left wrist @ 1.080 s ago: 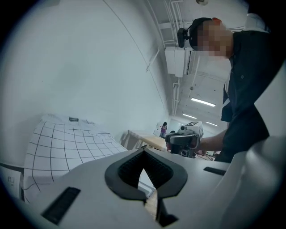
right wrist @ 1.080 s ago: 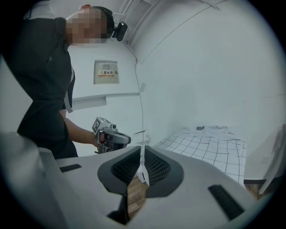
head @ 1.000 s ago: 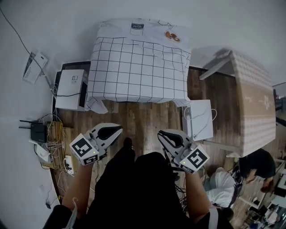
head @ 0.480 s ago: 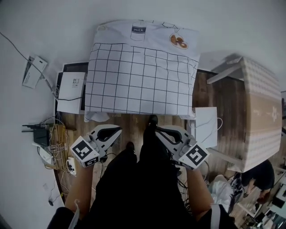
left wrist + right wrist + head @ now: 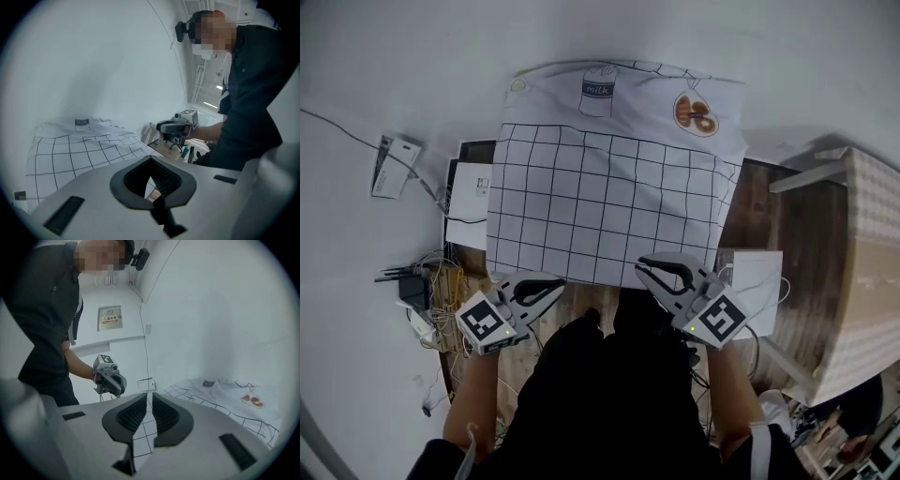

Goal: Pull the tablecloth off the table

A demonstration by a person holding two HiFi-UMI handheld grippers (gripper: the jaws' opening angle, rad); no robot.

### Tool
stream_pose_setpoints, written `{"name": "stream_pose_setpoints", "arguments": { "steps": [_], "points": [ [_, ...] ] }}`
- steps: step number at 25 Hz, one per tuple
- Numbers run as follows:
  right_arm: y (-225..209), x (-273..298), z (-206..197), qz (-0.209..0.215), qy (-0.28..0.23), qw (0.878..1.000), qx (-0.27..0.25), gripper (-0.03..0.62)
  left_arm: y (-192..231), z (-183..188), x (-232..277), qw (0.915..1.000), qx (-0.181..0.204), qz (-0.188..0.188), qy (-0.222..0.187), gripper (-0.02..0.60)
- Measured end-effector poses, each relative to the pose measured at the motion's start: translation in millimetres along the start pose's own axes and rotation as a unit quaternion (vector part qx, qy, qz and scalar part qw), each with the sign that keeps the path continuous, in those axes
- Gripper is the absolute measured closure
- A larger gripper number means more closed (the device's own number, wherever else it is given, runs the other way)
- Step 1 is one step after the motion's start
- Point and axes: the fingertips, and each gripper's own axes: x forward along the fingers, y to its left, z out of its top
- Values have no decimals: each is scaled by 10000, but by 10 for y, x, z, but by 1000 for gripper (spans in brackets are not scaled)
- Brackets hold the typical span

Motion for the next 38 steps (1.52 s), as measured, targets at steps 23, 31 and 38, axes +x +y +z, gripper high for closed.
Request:
{"name": "stream_pose_setpoints", "arguments": {
  "steps": [23,31,38],
  "points": [
    [-1117,940,-537,-168,1358,9906,-8,373,1651,22,785,9855,1074,-426,1241,429],
    [-1368,1193,-833,-344,1795,9831,-122,327,1903,-246,1055,9788,1343,-488,1469,325],
    [-1437,1277,-1121,-320,2264,9733,-213,309,2029,-329,1136,9763,1529,-333,1497,278]
  ]
}}
